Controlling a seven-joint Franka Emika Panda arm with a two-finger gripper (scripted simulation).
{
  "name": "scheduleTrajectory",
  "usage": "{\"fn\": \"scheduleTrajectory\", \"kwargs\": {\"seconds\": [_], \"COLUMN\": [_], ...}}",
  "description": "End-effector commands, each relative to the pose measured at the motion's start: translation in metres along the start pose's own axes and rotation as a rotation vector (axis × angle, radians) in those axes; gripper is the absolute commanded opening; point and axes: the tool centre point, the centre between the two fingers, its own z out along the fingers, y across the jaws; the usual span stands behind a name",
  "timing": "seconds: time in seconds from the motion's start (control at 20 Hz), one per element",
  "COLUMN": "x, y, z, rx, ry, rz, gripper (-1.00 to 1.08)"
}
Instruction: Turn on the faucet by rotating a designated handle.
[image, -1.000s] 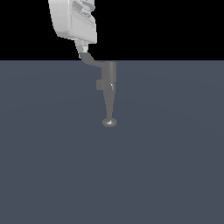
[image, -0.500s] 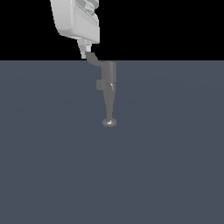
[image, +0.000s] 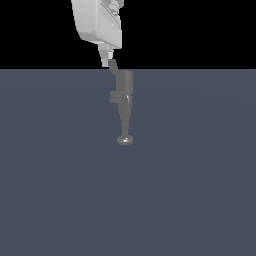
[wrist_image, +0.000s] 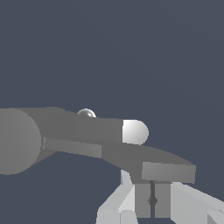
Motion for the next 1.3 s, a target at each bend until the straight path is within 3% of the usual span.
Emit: {"fn": "scheduleTrajectory", "kwargs": {"seconds": [0.0, 0.3, 0.35, 0.4, 1.25], "x": [0.026, 0.066, 0.066, 0.042, 0.083], "y": [-0.002, -0.001, -0.001, 0.001, -0.032], "z": [0.0, 0.001, 0.001, 0.0, 0.0], "rx": [-0.001, -0.003, -0.003, 0.0, -0.001], "ry": [0.002, 0.003, 0.003, 0.0, 0.001], "rz": [0.018, 0.02, 0.02, -0.013, 0.003], "gripper": [-1.0, -1.0, -1.0, -1.0, -1.0]}}
